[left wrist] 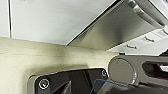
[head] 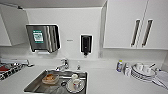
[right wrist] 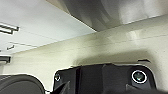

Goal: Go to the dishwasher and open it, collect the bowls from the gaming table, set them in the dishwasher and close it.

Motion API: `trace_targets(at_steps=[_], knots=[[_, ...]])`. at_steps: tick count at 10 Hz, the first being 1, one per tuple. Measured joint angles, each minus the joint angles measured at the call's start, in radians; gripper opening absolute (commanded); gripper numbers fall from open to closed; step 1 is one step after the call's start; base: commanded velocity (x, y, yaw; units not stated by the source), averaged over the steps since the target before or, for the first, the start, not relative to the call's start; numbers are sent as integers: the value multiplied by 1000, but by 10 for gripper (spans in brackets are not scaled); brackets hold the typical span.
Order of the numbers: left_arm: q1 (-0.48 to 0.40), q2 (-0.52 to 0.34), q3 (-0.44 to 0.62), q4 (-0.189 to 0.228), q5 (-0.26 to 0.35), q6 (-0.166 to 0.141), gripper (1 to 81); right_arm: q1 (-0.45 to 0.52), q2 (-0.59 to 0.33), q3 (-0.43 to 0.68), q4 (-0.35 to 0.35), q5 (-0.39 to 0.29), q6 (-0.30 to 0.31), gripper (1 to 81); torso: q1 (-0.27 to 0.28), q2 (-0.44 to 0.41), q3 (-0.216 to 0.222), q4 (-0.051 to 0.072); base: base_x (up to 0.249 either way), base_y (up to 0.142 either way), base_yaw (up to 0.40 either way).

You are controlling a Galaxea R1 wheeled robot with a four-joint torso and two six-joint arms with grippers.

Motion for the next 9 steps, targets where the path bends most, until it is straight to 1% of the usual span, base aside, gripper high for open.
trace_targets(at_steps=[2,3,5,9], knots=[[3,-36,53,24,-16,0,811,16,-20,21,0,3,5,811,45,-71,-66,0,0,0,0],[1,-58,72,27,-25,0,811,17,-27,27,0,3,7,811,61,-94,-87,0,0,0,0],[-18,-133,131,31,-43,0,811,32,-33,47,1,3,11,811,96,-150,-101,0,0,0,0],[-89,-290,295,32,-92,0,811,35,-35,58,1,0,11,811,189,-295,-102,0,0,0,0]])
